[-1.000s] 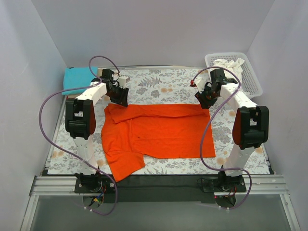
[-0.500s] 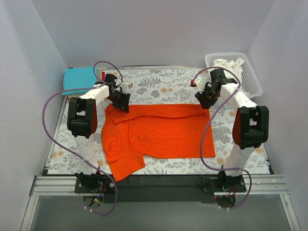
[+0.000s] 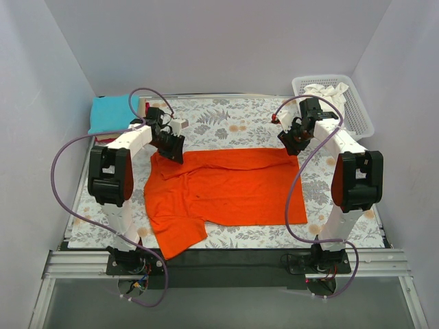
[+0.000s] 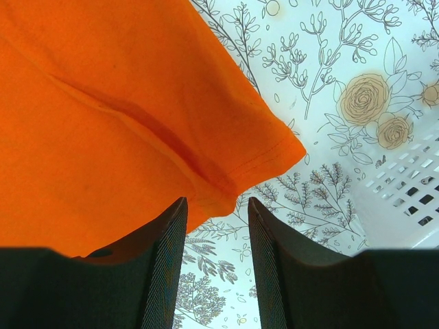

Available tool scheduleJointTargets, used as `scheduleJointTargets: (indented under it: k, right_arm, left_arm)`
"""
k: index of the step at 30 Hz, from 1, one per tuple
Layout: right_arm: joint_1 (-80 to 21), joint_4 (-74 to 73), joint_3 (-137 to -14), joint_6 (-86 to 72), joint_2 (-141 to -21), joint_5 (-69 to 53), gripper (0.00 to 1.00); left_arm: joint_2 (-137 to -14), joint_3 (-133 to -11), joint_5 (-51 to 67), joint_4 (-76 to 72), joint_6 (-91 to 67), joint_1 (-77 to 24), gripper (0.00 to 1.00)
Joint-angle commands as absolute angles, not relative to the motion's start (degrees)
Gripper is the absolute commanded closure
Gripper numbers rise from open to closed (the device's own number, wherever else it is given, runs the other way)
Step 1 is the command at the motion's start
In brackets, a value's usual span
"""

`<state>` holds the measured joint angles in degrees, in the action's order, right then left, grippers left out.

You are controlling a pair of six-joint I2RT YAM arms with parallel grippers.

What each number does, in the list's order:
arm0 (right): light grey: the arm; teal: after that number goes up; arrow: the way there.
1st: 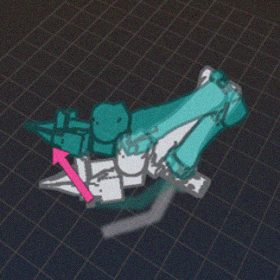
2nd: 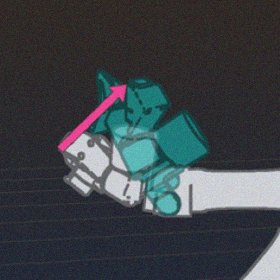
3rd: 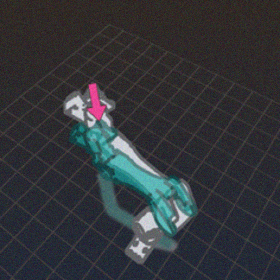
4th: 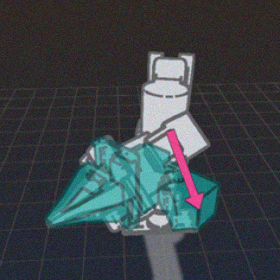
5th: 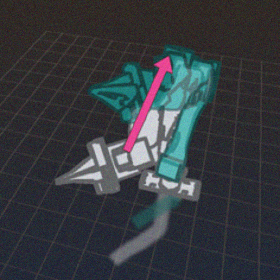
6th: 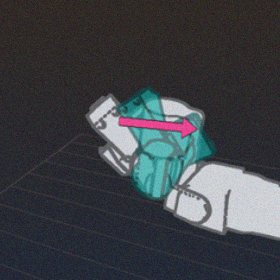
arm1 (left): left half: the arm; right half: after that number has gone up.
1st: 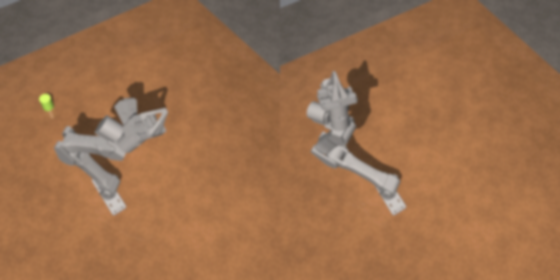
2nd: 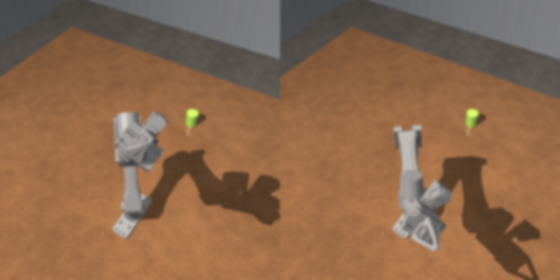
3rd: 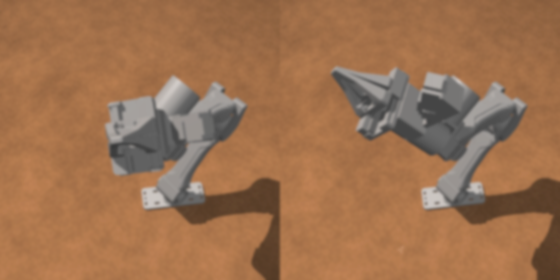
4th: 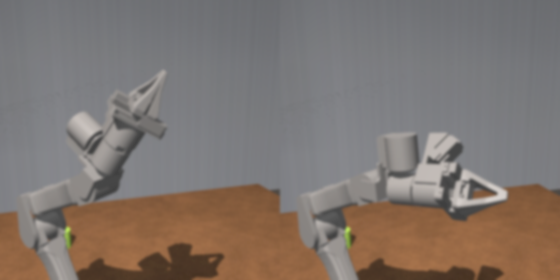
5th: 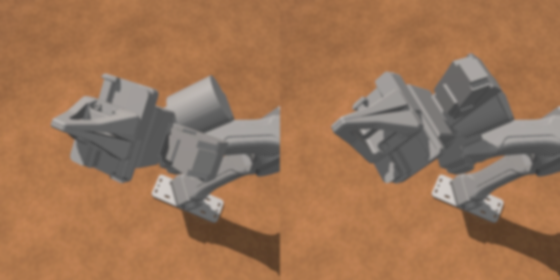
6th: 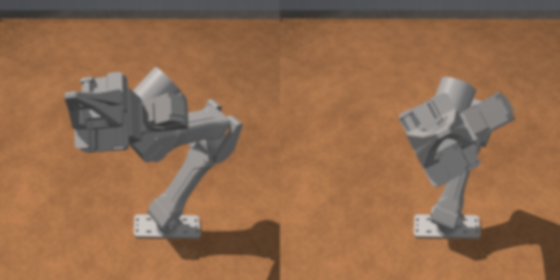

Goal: Fold and stack the t-shirts
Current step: Fold the tshirt

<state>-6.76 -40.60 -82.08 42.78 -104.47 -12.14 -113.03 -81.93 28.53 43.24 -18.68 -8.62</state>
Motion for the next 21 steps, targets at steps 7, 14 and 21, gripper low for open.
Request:
scheduleJointTargets:
  k: [7, 14, 21]
  right_arm:
    - [-6.77, -41.66, -83.67, 42.28, -104.24, -13.45, 0.59]
    - [-6.77, -41.66, -83.32, 41.92, -103.89, -13.45, 0.59]
    - [-6.77, -41.75, -82.79, 41.84, -103.45, -13.18, 0.59]
  left_arm:
    - [-108.28, -81.83, 28.57, 42.01, -19.78, -9.05, 0.75]
    - [-110.13, -81.3, 26.72, 40.7, -18.46, -9.05, 0.71]
    - [-112.76, -82.09, 25.14, 39.29, -18.19, -9.05, 0.69]
